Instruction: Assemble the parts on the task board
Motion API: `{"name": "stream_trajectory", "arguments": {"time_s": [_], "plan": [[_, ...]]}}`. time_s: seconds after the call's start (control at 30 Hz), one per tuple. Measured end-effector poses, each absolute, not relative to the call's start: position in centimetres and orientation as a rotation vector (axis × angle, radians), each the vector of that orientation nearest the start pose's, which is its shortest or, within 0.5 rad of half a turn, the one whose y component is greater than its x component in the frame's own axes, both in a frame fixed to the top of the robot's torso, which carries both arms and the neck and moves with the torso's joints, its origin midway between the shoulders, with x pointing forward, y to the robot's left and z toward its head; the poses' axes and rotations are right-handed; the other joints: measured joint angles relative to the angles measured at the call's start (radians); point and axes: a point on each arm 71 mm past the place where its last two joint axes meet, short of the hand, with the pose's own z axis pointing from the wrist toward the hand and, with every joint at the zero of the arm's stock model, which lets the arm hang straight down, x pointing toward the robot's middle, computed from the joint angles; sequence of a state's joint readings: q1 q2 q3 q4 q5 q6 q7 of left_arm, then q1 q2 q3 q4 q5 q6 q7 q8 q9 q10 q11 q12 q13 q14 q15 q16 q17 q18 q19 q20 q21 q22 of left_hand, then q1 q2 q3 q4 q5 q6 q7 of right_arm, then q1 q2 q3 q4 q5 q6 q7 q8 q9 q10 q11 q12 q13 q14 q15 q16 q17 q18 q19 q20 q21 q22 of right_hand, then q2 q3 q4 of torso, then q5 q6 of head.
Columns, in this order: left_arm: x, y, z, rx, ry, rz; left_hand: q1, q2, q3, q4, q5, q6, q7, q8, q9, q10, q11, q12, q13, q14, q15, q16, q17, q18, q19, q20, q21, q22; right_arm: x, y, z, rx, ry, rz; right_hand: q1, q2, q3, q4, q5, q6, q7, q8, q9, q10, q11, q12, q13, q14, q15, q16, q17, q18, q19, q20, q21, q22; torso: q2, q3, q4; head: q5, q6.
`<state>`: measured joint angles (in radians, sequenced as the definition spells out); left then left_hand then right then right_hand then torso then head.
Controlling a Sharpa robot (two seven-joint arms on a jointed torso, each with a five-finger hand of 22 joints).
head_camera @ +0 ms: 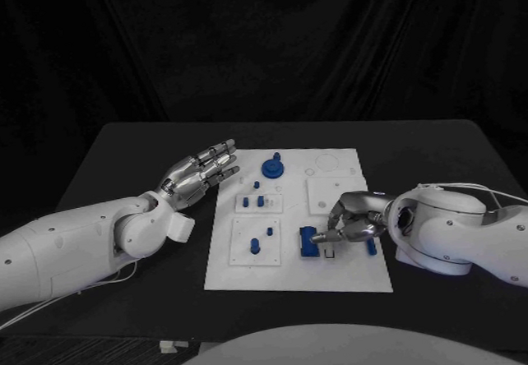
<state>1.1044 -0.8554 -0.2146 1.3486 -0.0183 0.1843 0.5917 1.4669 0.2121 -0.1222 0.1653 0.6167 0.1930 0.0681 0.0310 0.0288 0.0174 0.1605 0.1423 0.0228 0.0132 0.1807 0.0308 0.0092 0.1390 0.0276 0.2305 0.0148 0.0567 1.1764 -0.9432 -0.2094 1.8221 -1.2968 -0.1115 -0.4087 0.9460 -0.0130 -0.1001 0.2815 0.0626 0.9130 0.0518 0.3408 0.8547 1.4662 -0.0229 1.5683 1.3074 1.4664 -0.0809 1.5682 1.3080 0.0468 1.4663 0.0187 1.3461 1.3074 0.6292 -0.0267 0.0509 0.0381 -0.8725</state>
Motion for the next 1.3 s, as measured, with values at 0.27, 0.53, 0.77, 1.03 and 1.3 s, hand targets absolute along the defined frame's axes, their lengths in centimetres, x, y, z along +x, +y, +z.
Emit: {"name": "stream_trajectory", "arguments": {"time_s": [0.27, 0.53, 0.77, 1.03, 1.3], "plan": [[45.6, 25.1, -27.7, -1.094, 1.602, -1.836, 0.0, 0.0, 0.004, -0.004, 0.0, 0.0, 0.0, 0.0, 0.0, -0.003, 0.004, 0.005, 0.001, 0.0, 0.0, 0.0, 0.0, 0.0, 0.0, 0.0, 0.0, 0.0, 40.8, -21.6, -21.9, 0.075, 2.113, 0.534, -0.119, 0.036, -0.061, 0.01, 0.061, 0.066, 0.03, -0.188, -0.286, 0.002, 0.023, 0.0, 0.0, 0.0, 0.014, 0.0, 0.0, 0.0, 0.002, 0.023, 0.0, 0.0, 0.0, 0.0, -0.0001, 0.001, 0.0], [45.7, 25.0, -27.8, -1.094, 1.604, -1.836, 0.0, 0.0, 0.004, -0.004, 0.0, 0.0, 0.0, 0.0, 0.0, -0.003, 0.004, 0.005, 0.001, -0.003, 0.003, 0.0, 0.0, 0.0, 0.0, 0.0, 0.0, 0.001, 42.3, -24.4, -21.8, 0.155, 2.143, 0.404, -0.048, 0.046, -0.105, 0.004, 0.085, 0.179, 0.003, -0.174, -0.327, 0.002, 0.011, 0.0, 0.0, 0.0, 0.013, 0.0, 0.0, 0.0, 0.002, 0.023, -0.005, 0.0, -0.002, -0.0005, -0.0001, 0.0, 0.0], [45.7, 25.0, -27.8, -1.094, 1.605, -1.837, 0.0, 0.0, 0.004, -0.004, 0.0, 0.0, 0.0, 0.0, 0.0, -0.003, 0.004, 0.004, 0.001, -0.004, 0.004, 0.0, 0.0, 0.0, 0.0, 0.0, 0.0, 0.001, 42.6, -25.2, -22.2, 0.073, 2.192, 0.27, 0.131, 0.044, -0.094, -0.068, 0.261, 0.268, -0.036, -0.127, -0.297, -0.001, -0.018, 0.0, 0.0, 0.0, -0.017, 0.0, 0.0, 0.0, -0.001, -0.003, -0.005, 0.001, -0.002, -0.0012, -0.0001, -0.001, 0.0], [45.7, 25.0, -27.8, -1.094, 1.607, -1.837, 0.0, 0.0, 0.004, -0.004, 0.0, 0.0, 0.0, 0.0, 0.0, -0.002, 0.005, 0.004, 0.001, -0.004, 0.004, 0.0, 0.0, 0.0, 0.0, 0.0, 0.0, 0.001, 42.6, -25.3, -22.4, -0.017, 2.225, 0.18, 0.156, 0.049, -0.078, -0.065, 0.156, 0.311, -0.049, -0.106, -0.266, -0.003, -0.033, 0.0, 0.0, 0.002, -0.028, 0.0, 0.0, 0.0, 0.002, -0.014, -0.005, 0.001, 0.0, -0.0012, -0.0001, -0.005, 0.0], [45.7, 25.0, -27.9, -1.096, 1.608, -1.837, 0.0, 0.0, 0.004, -0.004, 0.0, 0.0, 0.0, 0.0, 0.0, 0.0, 0.008, 0.004, 0.001, -0.004, 0.004, 0.0, 0.0, 0.0, 0.0, 0.0, 0.0, 0.001, 42.5, -25.1, -22.9, -0.051, 2.254, 0.143, 0.156, 0.049, -0.078, -0.065, 0.149, 0.314, -0.053, -0.106, -0.265, 0.0, -0.037, 0.0, 0.0, 0.0, -0.031, 0.0, 0.0, 0.0, -0.001, -0.017, -0.01, 0.001, 0.0, -0.0005, 0.0005, -0.008, 0.0]]}}
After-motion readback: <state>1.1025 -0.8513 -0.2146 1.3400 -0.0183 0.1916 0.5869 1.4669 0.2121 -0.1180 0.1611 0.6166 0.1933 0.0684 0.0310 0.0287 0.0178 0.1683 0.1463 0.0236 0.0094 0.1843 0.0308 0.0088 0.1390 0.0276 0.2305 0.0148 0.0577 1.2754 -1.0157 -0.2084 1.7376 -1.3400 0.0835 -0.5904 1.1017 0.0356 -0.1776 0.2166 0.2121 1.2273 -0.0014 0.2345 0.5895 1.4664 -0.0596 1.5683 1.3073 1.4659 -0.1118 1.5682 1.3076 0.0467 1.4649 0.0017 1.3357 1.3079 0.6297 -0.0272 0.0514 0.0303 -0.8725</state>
